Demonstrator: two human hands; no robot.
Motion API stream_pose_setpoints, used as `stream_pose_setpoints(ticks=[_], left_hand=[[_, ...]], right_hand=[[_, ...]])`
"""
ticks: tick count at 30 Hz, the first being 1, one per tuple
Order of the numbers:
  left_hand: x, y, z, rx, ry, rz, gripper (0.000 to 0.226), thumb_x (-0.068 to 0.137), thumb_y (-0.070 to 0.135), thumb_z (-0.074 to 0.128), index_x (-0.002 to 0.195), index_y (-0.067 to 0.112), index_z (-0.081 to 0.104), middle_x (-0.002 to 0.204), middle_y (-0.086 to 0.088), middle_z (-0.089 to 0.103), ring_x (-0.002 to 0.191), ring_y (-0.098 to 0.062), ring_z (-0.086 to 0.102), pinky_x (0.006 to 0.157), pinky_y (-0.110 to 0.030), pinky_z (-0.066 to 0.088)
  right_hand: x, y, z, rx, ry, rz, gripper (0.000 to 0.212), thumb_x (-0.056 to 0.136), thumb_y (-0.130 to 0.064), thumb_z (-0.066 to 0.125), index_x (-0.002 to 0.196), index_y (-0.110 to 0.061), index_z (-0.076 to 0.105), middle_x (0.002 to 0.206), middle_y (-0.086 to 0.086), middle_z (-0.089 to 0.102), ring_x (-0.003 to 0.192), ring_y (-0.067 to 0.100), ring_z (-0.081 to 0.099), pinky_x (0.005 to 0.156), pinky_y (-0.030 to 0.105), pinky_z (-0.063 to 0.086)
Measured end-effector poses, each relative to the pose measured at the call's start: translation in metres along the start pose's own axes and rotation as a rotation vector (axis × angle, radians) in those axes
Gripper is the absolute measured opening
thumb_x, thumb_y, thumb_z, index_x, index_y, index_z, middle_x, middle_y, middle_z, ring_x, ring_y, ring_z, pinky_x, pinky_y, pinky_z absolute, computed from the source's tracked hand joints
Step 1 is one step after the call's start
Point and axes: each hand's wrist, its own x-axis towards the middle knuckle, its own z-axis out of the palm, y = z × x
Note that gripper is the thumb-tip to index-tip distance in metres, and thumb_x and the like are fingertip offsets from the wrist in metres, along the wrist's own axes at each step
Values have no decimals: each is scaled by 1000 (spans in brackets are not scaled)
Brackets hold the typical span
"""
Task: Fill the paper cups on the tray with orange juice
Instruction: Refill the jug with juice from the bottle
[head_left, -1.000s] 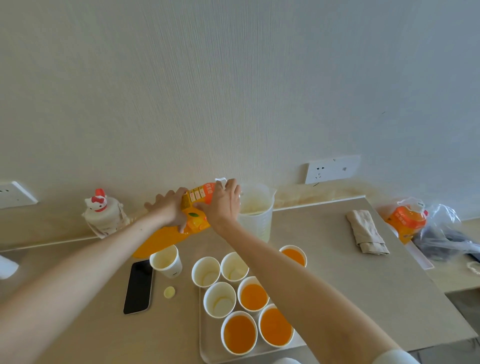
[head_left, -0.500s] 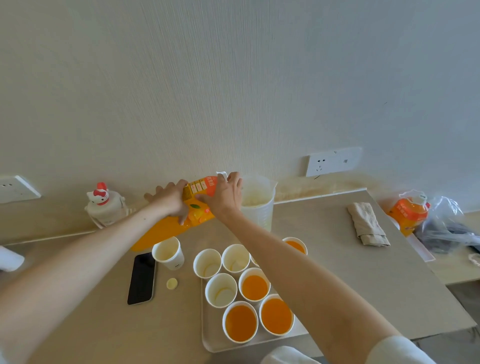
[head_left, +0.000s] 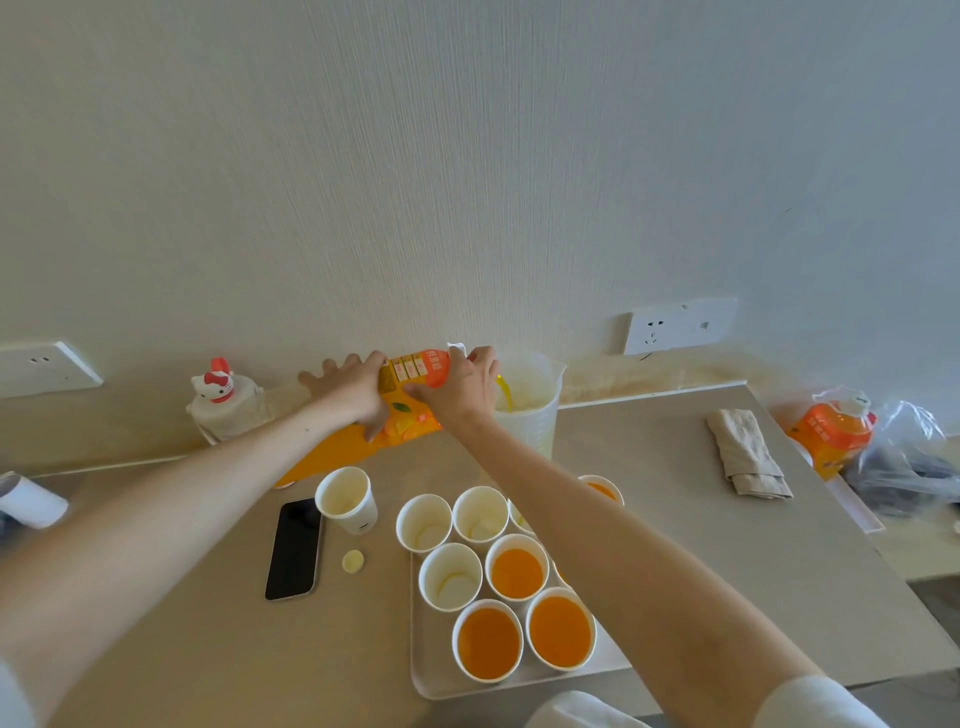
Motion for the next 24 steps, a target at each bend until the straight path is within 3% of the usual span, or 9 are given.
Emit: stream_pose_setpoints(ticks=[24], left_hand=[[-3,0,0,24,11,-2,106,60,20,84,144,32,21,139,-6,39,129,-36,32,98,-52,31]], right_hand=[[-6,-3,-3,39,5,-1,79,76,-47,77,138,-10,44,133,11,38,127,28,32,100,32,35]])
